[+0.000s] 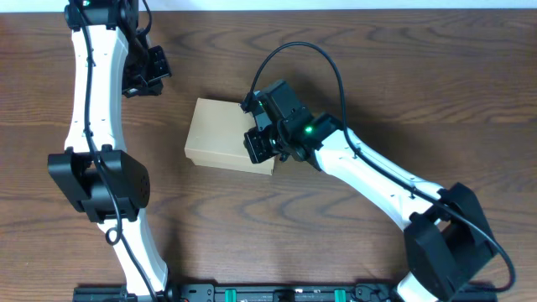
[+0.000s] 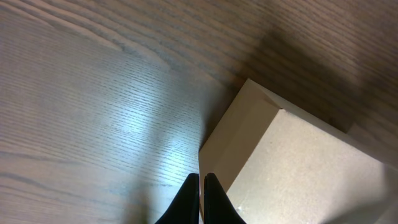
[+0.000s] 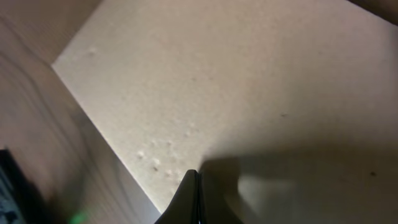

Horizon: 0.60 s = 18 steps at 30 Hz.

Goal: Pack container
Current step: 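Press the lid down with the right gripper to close the box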

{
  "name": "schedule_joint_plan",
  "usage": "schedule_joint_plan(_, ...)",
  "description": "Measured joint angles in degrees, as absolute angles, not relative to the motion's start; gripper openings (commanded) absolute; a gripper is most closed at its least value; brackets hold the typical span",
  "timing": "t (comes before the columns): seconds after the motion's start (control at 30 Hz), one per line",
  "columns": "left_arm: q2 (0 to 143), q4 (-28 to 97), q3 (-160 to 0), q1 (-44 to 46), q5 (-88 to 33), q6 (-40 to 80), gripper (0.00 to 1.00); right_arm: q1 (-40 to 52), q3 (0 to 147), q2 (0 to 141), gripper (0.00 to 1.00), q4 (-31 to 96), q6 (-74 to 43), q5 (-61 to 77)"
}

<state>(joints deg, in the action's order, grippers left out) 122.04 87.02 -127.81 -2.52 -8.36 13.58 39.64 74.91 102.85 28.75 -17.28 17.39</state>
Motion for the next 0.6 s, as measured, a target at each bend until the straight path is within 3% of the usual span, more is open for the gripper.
schedule_joint_plan(0.53,122.0,88.1,-127.8,-2.5,-8.3,13.7,0.06,40.4,76.7,104.4,0.01,32.3,-12.3,11.0)
schedule_joint_plan(0.57,122.0,88.2,-127.8,-2.5,-8.4,13.7,0.06,40.4,76.7,104.4,0.03,32.0,-11.5,11.1)
schedule_joint_plan(0.6,122.0,88.2,-127.8,-2.5,-8.3,13.7,0.08,40.4,76.7,104.4,0.12,31.5,-10.8,11.1)
